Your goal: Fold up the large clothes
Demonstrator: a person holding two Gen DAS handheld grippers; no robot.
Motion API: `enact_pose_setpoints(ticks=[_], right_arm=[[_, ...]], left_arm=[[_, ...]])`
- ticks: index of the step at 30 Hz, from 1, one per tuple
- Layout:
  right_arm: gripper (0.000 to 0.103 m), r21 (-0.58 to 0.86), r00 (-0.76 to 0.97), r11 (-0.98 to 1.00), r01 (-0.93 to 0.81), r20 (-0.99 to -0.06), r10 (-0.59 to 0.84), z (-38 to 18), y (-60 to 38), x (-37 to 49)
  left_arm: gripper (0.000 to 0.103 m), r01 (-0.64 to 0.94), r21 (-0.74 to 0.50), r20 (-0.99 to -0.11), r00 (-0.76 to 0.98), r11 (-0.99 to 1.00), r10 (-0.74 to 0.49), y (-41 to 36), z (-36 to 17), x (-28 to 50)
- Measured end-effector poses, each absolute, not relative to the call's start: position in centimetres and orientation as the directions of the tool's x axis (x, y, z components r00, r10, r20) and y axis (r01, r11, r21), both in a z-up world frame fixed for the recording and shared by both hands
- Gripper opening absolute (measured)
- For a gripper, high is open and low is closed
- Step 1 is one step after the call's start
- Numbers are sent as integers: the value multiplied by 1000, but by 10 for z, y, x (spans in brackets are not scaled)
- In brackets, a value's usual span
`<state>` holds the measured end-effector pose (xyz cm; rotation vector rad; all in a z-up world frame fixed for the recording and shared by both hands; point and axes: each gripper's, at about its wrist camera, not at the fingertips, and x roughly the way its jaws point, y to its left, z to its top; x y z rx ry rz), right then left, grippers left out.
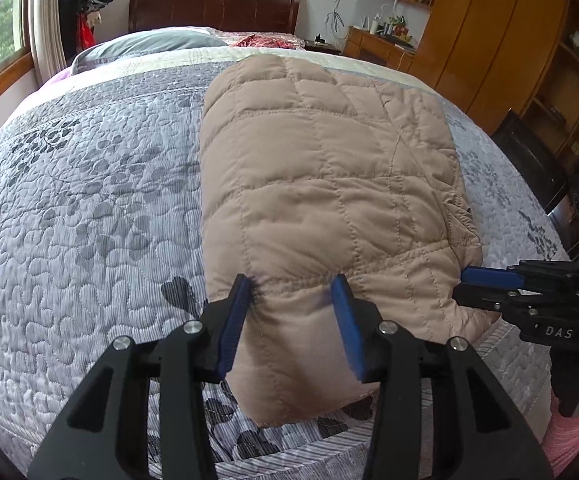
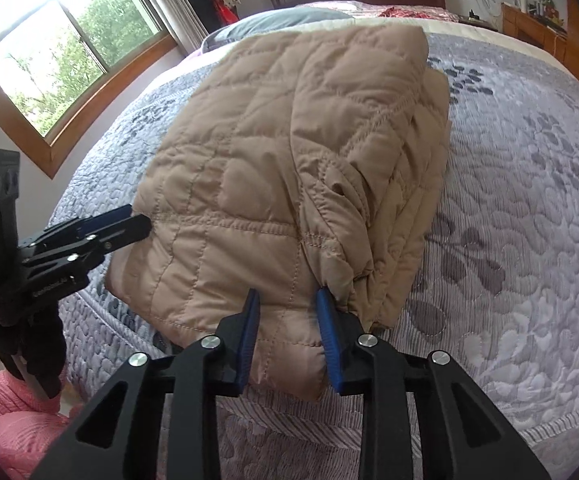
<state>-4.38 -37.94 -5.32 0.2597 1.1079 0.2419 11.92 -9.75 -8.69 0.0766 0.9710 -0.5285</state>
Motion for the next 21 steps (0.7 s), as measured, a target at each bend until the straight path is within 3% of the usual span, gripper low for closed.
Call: enact_pose_setpoints(ticks=[8, 13, 21], right_arm=[[26, 345, 408, 937, -56, -849, 337, -68, -382, -37], [29, 350, 422, 930, -110, -831, 362, -25, -390, -33], [31, 269, 540, 962, -57, -802, 256, 32, -400, 38]], left_arm=[[43, 468, -176, -808, 433, 866, -399, -99, -98, 121], [42, 485, -234, -785, 417, 843, -458, -88, -64, 139], [42, 460, -218, -788, 438, 861, -434, -124, -36, 218]])
